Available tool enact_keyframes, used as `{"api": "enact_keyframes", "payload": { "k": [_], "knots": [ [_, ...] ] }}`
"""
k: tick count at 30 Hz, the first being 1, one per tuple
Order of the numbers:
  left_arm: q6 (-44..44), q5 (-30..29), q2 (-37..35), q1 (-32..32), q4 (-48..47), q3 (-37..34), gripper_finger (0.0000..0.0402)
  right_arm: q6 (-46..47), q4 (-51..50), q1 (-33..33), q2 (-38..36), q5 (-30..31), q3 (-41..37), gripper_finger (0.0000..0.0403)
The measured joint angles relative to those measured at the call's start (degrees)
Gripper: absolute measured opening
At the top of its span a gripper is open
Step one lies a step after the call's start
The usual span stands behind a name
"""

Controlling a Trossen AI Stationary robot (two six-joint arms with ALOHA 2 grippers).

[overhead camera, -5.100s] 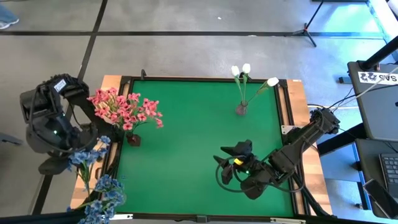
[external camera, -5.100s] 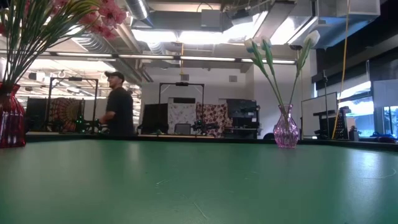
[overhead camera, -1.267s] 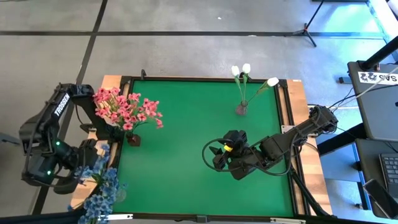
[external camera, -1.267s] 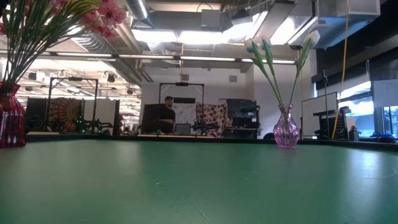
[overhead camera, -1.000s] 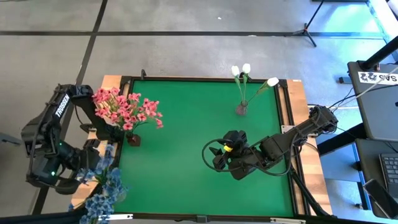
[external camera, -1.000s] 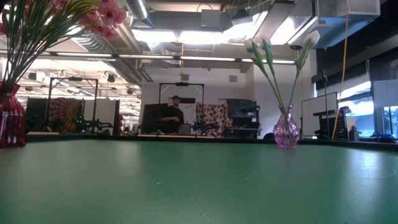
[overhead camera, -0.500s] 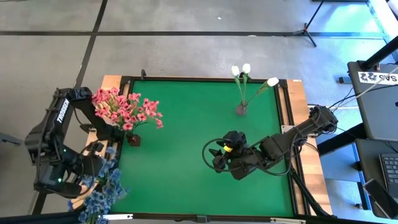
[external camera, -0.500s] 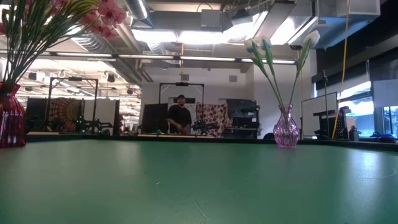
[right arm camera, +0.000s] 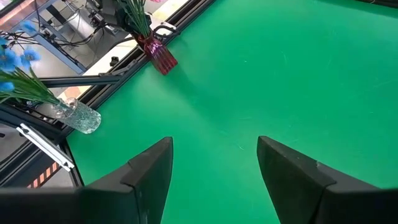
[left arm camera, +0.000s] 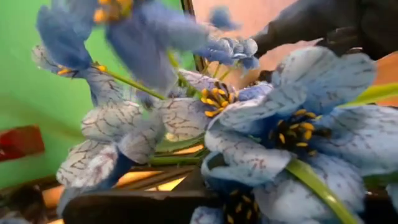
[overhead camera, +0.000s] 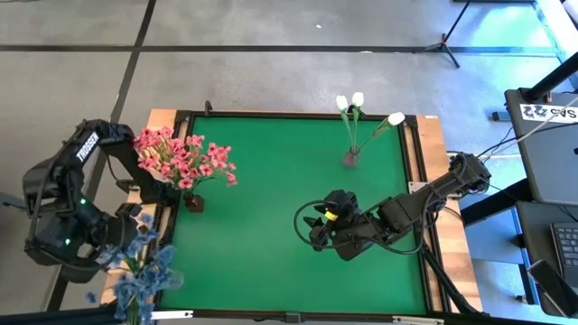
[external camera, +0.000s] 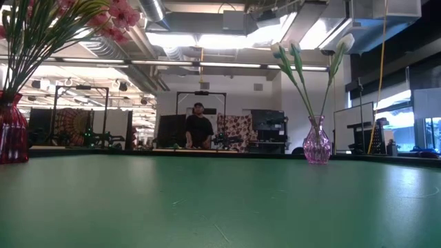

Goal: Sort flowers into vase by color
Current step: Put the blue flower into the transparent vase

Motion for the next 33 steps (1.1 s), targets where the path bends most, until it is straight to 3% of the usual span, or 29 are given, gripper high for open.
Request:
{"api": "enact_keyframes", "payload": {
  "k": [14, 28, 33],
  "knots": [
    [3.68, -1.93, -0.17, 3.47, -0.02, -4.26, 0.0001, 0.0, 0.04, 0.0, -0.04, -0.58, 0.0, 0.0232],
    [6.71, -0.7, -0.18, 7.36, 0.09, -10.8, 0.0001, -1.57, 0.02, 0.0, -0.07, -2.04, 0.0, 0.0232],
    [6.47, 2.24, -0.19, 7.66, 0.1, -11.89, 0.0001, -1.57, 0.0, 0.0, -0.07, -2.7, 0.0, 0.0232]
  ]
}}
